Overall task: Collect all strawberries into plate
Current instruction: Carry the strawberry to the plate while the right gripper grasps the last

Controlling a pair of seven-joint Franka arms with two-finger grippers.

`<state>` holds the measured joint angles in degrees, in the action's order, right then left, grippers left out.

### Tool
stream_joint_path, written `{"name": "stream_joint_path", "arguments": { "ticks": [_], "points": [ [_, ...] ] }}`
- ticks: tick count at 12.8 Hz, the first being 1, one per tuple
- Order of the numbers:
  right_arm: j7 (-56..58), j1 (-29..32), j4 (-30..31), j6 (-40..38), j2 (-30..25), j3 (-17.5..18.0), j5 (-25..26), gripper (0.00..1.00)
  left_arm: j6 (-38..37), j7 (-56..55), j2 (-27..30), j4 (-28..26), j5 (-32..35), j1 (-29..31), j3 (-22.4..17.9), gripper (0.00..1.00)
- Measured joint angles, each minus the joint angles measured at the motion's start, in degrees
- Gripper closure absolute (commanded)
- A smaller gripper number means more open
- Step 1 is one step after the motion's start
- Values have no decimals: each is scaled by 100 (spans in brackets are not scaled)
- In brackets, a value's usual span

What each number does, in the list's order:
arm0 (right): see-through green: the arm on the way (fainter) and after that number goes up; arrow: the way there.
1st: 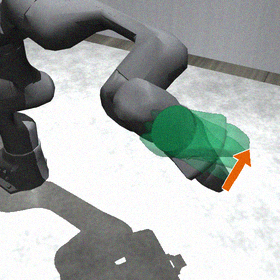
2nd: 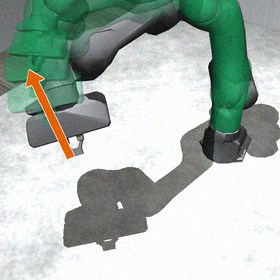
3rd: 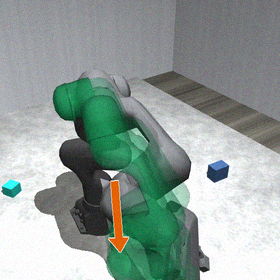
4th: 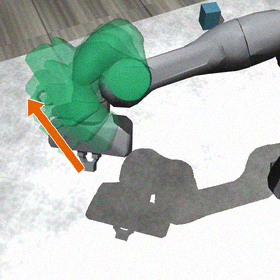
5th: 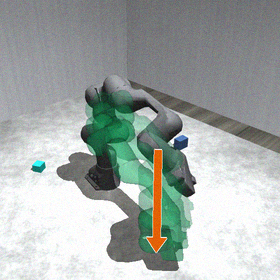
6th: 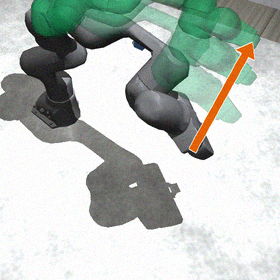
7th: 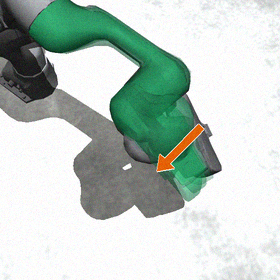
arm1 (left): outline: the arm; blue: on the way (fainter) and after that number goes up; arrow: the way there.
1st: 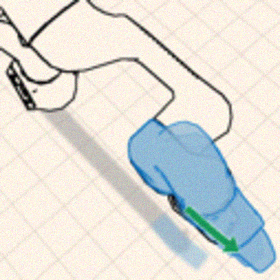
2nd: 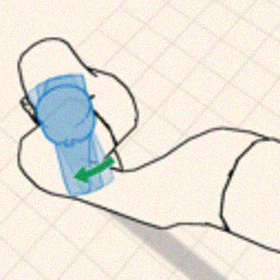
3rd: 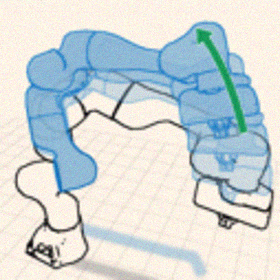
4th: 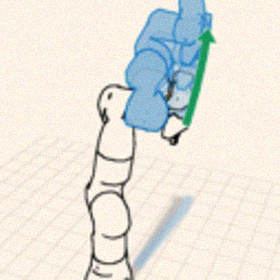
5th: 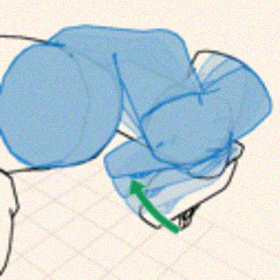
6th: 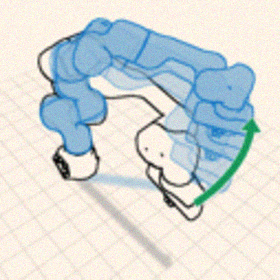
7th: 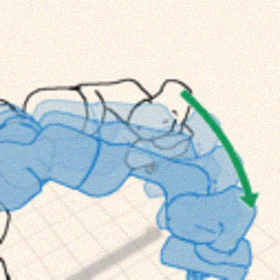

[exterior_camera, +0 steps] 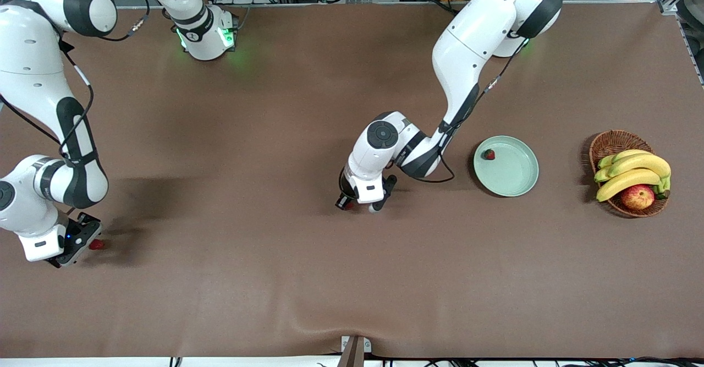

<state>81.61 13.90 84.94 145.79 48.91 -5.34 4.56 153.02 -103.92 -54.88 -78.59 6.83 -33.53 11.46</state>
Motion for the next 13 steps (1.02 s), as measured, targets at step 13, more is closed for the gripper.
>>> {"name": "stream_joint_path", "arguments": {
  "ticks": [13],
  "points": [
    [442, -27, -27, 58, 59, 64, 9, 26, -3320, 2655, 2361, -641, 4, 1168, -182, 100]
  ]
}}
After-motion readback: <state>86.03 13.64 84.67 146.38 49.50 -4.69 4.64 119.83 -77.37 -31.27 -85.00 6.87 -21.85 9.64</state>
